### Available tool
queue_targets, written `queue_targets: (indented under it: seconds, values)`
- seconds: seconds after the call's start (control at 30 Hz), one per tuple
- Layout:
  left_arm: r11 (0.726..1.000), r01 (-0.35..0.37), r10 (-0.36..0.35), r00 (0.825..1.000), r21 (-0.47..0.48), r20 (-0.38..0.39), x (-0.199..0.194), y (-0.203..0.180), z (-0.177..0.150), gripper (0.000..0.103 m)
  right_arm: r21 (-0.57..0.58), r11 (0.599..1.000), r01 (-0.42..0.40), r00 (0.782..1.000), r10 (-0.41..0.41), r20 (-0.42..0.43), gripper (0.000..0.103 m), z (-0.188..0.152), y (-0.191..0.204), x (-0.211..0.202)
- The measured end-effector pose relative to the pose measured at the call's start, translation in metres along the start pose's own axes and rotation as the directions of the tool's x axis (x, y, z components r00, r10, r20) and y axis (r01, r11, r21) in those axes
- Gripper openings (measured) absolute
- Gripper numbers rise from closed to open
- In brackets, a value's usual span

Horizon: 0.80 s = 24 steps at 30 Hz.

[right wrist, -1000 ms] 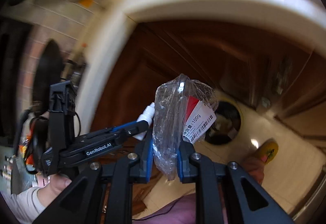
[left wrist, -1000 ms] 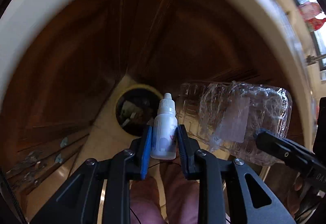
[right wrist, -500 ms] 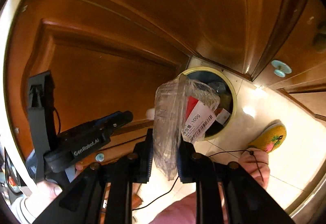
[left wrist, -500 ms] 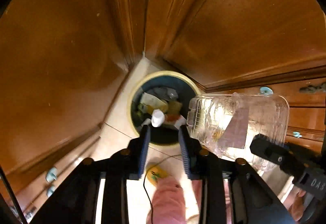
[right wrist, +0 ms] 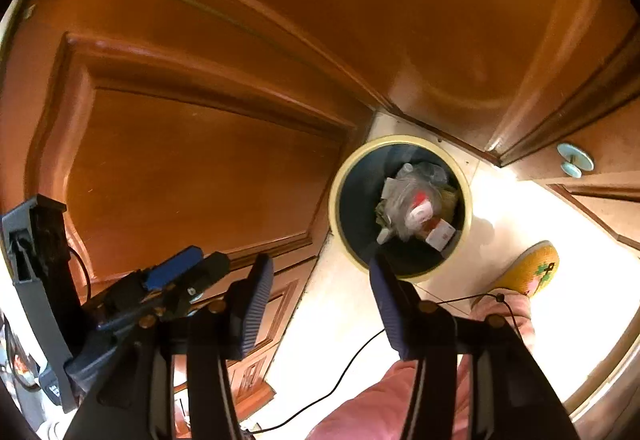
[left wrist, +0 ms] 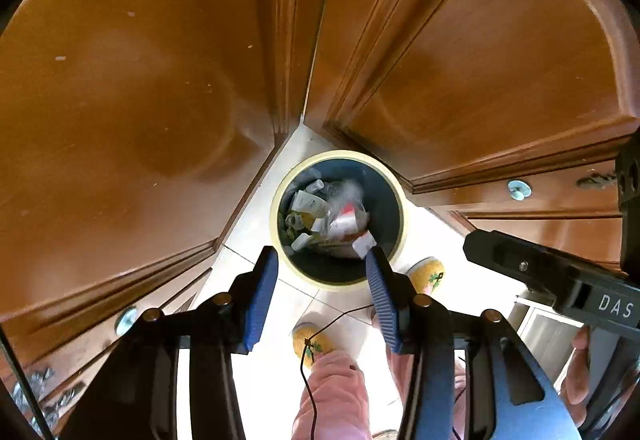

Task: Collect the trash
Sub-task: 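Raise both tools back up toward the counter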

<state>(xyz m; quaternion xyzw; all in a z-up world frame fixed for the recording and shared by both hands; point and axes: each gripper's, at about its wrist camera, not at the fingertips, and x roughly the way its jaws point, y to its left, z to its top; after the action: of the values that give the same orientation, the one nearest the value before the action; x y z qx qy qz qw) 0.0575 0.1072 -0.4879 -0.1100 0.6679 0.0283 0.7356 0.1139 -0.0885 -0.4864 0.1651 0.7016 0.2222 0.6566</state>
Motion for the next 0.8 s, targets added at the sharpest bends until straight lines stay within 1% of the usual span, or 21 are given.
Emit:
queue_targets:
  seconds: [0.1, 0.17, 0.27, 0.37, 0.47, 0.57, 0.67, 0.8]
  values:
    - [0.999, 0.030, -0.030, 1.000, -0.028, 0.010, -0.024, 0.000, -0.006, 0.044, -0.042, 0.999, 0.034, 0.999, -0.034, -0.003, 0.051, -0.006, 0.019, -0.016]
    - [0.998, 0.047, -0.046, 0.999, -0.029, 0.028, -0.042, -0.003, -0.010, 0.044, -0.064, 0.998, 0.028, 1.000, -0.028, 0.006, 0.051, -0.013, 0.032, -0.034]
    - [0.998, 0.063, -0.063, 0.996, -0.008, 0.064, -0.080, -0.012, -0.016, 0.045, -0.096, 0.995, 0.036, 0.999, -0.034, 0.026, 0.051, -0.024, 0.049, -0.067]
    - [0.997, 0.077, -0.080, 0.991, 0.027, 0.105, -0.118, -0.023, -0.020, 0.049, -0.116, 0.993, 0.038, 0.998, -0.033, 0.046, 0.051, -0.033, 0.064, -0.105]
    - [0.994, 0.071, -0.083, 0.985, 0.080, 0.150, -0.158, -0.036, -0.024, 0.050, -0.132, 0.990, 0.051, 0.994, -0.038, 0.100, 0.051, -0.039, 0.079, -0.147]
    - [0.990, 0.064, -0.088, 0.976, 0.123, 0.198, -0.191, -0.049, -0.025, 0.051, -0.158, 0.985, 0.070, 0.984, -0.043, 0.171, 0.051, -0.047, 0.092, -0.188]
    - [0.985, 0.074, -0.111, 0.963, 0.154, 0.246, -0.221, -0.060, -0.028, 0.057, -0.185, 0.978, 0.095, 0.972, -0.051, 0.227, 0.051, -0.056, 0.103, -0.227]
    - [0.974, 0.077, -0.140, 0.946, 0.214, 0.292, -0.254, -0.076, -0.030, 0.058, -0.206, 0.969, 0.133, 0.947, -0.063, 0.314, 0.051, -0.073, 0.114, -0.272]
